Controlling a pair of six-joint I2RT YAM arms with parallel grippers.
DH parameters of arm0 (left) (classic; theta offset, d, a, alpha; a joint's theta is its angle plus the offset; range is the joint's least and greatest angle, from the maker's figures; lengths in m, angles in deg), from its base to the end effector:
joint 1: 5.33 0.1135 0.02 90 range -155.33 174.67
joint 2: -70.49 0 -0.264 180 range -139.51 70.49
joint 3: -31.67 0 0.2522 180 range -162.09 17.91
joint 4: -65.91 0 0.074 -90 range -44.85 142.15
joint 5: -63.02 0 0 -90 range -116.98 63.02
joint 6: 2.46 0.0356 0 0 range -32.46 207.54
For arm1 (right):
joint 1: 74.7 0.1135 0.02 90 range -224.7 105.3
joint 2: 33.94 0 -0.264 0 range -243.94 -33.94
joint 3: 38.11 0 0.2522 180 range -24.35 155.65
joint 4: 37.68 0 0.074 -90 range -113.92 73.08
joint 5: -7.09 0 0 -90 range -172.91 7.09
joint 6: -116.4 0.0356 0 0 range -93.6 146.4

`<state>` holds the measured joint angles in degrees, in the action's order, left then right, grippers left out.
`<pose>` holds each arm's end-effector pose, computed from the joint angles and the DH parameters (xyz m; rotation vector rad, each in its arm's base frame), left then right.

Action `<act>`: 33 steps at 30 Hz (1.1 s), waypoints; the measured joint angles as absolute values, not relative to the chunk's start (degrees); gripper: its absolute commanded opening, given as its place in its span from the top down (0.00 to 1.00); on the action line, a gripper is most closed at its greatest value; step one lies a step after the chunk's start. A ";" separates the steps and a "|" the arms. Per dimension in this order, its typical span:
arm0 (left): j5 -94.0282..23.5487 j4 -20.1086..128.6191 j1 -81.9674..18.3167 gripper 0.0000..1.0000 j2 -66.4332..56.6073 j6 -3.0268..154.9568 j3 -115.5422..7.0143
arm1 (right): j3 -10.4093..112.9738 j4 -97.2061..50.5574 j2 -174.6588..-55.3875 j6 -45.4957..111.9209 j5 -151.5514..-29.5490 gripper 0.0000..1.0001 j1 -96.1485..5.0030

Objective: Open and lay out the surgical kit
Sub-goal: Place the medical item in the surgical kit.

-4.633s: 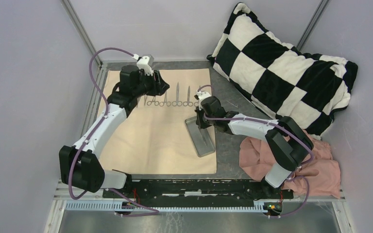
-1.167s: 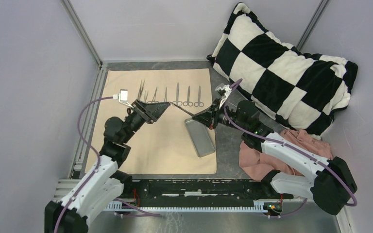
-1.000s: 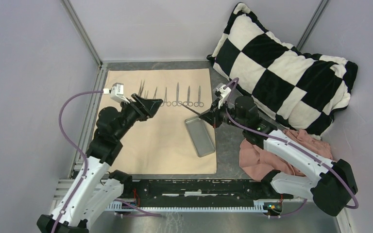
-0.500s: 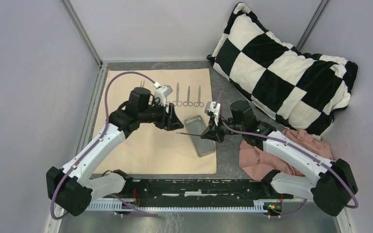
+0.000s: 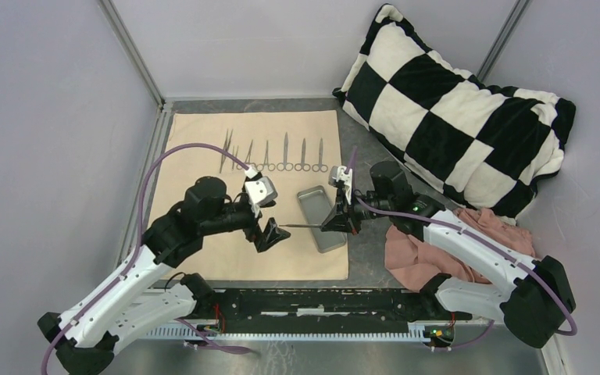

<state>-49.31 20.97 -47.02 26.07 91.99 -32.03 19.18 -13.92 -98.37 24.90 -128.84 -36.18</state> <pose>0.1149 -0.1204 0.3352 1.0426 1.7952 -0.7991 0.1727 0.1701 0.2696 -1.1939 1.8026 1.2231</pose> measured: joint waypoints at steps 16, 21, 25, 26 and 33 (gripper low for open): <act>-37.52 25.65 -52.46 0.47 32.47 123.71 -21.71 | 25.38 -18.27 -103.44 41.29 -132.34 1.00 -36.18; -35.62 29.61 -52.70 0.52 34.42 127.86 -20.09 | 27.15 -19.38 -104.27 45.25 -133.19 1.00 -36.18; -35.60 31.81 -52.72 0.57 33.70 129.30 -19.79 | 28.82 -19.32 -105.71 47.09 -133.39 1.00 -36.18; -35.58 32.21 -52.72 0.60 33.33 129.61 -19.79 | 29.08 -19.32 -106.15 47.33 -133.39 1.00 -36.18; -35.62 32.97 -53.49 0.84 30.59 131.36 -19.79 | 29.49 -18.64 -108.53 49.29 -133.30 1.00 -36.18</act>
<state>-35.62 32.97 -53.49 30.59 131.36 -19.79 29.49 -18.64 -108.53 49.29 -133.30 -36.18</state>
